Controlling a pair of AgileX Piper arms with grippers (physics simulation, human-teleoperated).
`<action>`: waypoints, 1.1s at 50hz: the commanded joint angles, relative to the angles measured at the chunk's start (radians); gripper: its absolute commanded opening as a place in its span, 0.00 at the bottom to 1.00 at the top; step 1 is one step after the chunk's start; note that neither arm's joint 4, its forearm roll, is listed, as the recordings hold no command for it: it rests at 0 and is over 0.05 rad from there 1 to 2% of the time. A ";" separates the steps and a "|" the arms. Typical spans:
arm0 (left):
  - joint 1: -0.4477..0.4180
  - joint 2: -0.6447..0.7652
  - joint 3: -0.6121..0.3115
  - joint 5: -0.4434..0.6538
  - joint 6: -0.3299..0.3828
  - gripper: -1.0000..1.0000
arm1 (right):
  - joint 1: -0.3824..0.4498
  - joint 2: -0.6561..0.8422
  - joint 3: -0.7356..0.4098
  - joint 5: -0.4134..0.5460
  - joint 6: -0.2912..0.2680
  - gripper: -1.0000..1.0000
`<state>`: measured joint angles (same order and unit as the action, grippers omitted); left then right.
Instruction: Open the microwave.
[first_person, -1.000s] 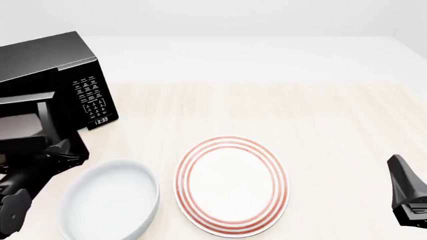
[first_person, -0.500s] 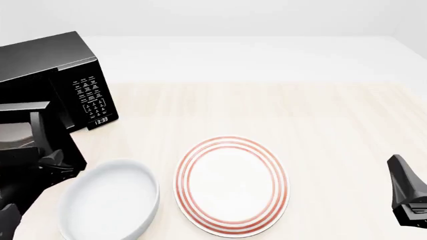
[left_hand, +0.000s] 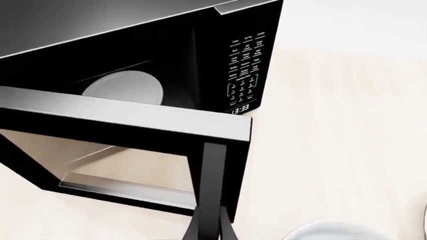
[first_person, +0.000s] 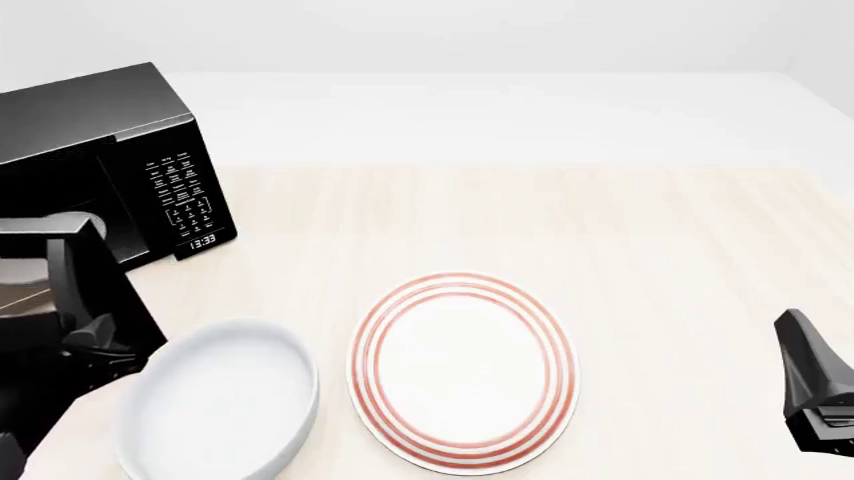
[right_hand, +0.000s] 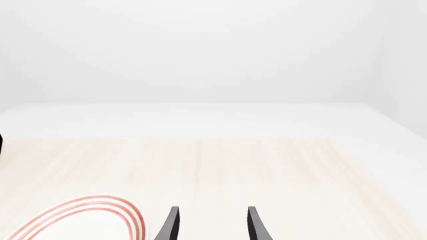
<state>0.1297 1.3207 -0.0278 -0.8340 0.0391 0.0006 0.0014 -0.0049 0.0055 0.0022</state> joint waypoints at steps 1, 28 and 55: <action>-0.045 -0.023 -0.046 -0.235 -0.019 0.00 | 0.000 0.000 0.000 0.000 0.000 1.00; -0.036 -0.064 -0.042 -0.202 -0.028 0.00 | 0.000 0.000 0.000 0.000 0.000 1.00; 0.040 -0.063 -0.010 -0.221 -0.057 1.00 | 0.000 0.000 0.000 0.000 0.000 1.00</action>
<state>0.1560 1.2724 -0.0431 -1.0376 -0.0109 0.0006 0.0014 -0.0049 0.0055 0.0022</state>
